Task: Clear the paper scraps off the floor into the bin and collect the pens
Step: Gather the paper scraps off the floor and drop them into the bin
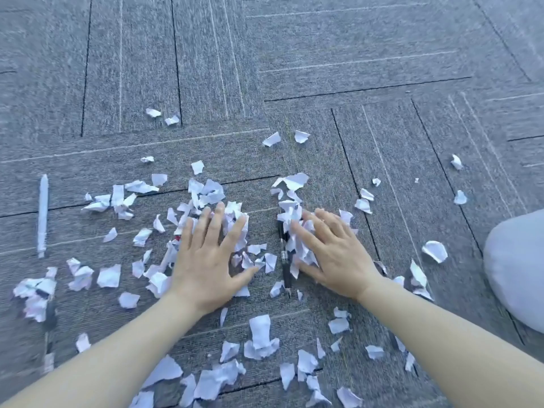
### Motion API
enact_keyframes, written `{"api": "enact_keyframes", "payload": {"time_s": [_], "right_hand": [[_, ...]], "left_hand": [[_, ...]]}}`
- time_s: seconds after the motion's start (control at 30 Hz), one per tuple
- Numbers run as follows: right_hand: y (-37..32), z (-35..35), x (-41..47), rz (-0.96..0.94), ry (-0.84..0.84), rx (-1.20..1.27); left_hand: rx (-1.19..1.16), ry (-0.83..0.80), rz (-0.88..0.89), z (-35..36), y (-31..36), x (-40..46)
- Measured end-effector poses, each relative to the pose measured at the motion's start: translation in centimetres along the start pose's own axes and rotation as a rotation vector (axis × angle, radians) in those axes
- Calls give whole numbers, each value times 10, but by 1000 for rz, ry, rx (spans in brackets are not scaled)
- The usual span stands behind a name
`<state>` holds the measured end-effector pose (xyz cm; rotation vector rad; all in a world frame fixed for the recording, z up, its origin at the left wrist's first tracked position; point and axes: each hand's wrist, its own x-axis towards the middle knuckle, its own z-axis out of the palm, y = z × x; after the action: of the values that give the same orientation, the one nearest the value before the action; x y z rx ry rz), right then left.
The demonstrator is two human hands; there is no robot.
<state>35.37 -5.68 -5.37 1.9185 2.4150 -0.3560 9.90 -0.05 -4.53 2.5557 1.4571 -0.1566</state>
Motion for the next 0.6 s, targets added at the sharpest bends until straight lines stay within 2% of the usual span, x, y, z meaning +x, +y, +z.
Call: {"api": "enact_keyframes", "payload": {"time_s": [0.13, 0.2, 0.3, 0.4, 0.5, 0.6], "right_hand": [[-15, -4, 10, 20, 175, 16], [-21, -3, 11, 13, 212, 28], [-30, -11, 5, 73, 88, 6], [-37, -18, -4, 109, -80, -11], [-45, -27, -15, 223, -148, 137], [-48, -37, -30, 403, -50, 434]], "left_hand": [[63, -25, -29, 4, 15, 8], [36, 20, 8, 4, 22, 10], [-11, 145, 72, 4, 26, 15], [36, 132, 183, -4, 24, 30], [42, 16, 259, -10, 17, 35], [-49, -115, 291, -22, 22, 21]]}}
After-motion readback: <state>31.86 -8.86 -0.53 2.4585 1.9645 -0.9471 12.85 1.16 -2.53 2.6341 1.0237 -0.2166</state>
